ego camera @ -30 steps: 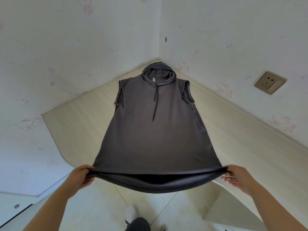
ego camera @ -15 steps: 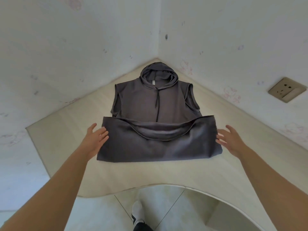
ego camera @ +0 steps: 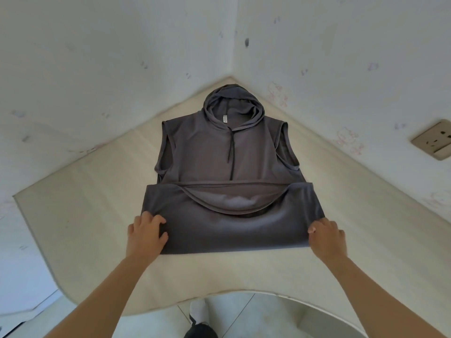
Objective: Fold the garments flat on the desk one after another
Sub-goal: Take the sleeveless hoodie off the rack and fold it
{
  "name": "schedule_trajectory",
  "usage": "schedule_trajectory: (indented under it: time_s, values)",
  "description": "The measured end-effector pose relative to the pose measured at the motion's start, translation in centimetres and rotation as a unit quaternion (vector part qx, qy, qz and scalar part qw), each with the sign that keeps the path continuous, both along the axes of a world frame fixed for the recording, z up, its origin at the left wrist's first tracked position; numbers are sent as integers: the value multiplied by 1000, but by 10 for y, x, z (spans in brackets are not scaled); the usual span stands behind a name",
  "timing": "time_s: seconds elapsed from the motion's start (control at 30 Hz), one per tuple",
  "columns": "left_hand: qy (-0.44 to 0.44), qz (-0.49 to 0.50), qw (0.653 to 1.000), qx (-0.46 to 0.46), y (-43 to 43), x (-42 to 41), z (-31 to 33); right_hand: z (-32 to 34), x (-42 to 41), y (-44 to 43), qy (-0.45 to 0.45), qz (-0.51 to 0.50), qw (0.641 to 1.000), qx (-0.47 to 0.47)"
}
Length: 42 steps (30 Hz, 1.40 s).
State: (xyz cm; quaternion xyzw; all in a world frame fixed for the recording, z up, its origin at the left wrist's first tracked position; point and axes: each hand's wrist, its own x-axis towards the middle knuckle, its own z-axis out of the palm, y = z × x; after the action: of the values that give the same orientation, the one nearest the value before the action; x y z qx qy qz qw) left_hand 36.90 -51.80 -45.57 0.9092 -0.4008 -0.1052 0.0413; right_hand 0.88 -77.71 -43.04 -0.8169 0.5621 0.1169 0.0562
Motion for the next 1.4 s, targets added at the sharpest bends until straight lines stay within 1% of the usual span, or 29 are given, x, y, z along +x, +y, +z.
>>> schedule_trajectory:
  time_s: [0.07,0.13,0.17,0.2,0.23,0.27,0.3,0.33,0.37,0.4,0.43,0.47,0.5,0.57,0.6,0.63,0.7,0.77,0.83,0.87,0.93,1.0,1.03,1.1,1.17,1.23,1.3,1.37,1.4]
  values:
    - [30,-60,997,-43,-30,-7,4,2,34,0,-95,6,995,37]
    - [105,-104,986,-79,-58,-18,4,2,71,4,-175,-17,975,138]
    - [144,-111,980,-87,-71,-20,0,0,90,7,-211,-67,956,193]
    - [177,-105,974,-91,-81,-23,-2,-3,104,9,-267,-148,920,246]
    - [209,-88,969,-100,-90,-24,-5,-3,119,8,-340,-264,848,310]
    - [243,-61,961,-117,-96,-25,-5,-1,128,7,-403,-373,749,370]
    - [276,-35,950,-141,-102,-24,-5,1,135,5,-457,-449,653,404]
    - [306,-19,938,-163,-108,-22,-4,5,141,1,-496,-486,585,418]
    - [336,-17,925,-178,-113,-20,-2,7,144,-3,-517,-494,553,427]
    - [366,-26,912,-186,-118,-18,0,11,146,-8,-537,-479,541,436]
    - [388,-35,901,-192,-123,-14,2,12,151,-13,-557,-448,545,439]
    - [396,-45,895,-198,-126,-11,3,15,155,-18,-570,-406,566,436]
    - [385,-57,899,-201,-127,-7,2,13,157,-21,-563,-352,615,425]
    - [316,-103,925,-183,-125,-3,-2,9,157,-22,-503,-234,758,342]
    - [271,-140,940,-151,-124,-2,-5,5,155,-22,-461,-161,823,289]
    - [225,-175,953,-105,-122,-2,-9,0,152,-20,-424,-83,869,242]
    - [138,-201,970,-3,-123,-2,-19,-9,145,-17,-337,48,919,200]
    - [92,-169,980,59,-123,-1,-24,-21,138,-21,-185,122,963,153]
    - [78,-115,988,73,-115,1,-31,-32,121,-28,-68,128,983,116]
    - [69,-94,991,61,-111,1,-34,-37,112,-34,-43,126,986,99]
    - [47,-64,995,53,-99,3,-36,-44,94,-41,-13,124,990,59]
    - [33,-31,996,78,-99,9,-30,-41,96,-56,-12,103,994,28]
    - [28,-15,997,72,-110,14,-25,-36,106,-70,-37,87,995,11]
    - [17,-8,1000,23,-141,25,-10,-23,133,-95,-107,63,992,-13]
    - [2,-17,999,-47,-180,37,3,-12,167,-121,-176,76,981,-5]
    - [22,-18,995,-95,-216,47,14,-3,197,-141,-239,90,967,8]
    - [45,-10,992,-117,-248,62,19,5,223,-164,-303,81,948,58]
    - [60,5,991,-116,-280,82,23,18,248,-193,-361,37,923,125]
    - [74,17,991,-110,-297,93,25,26,259,-210,-371,12,916,152]
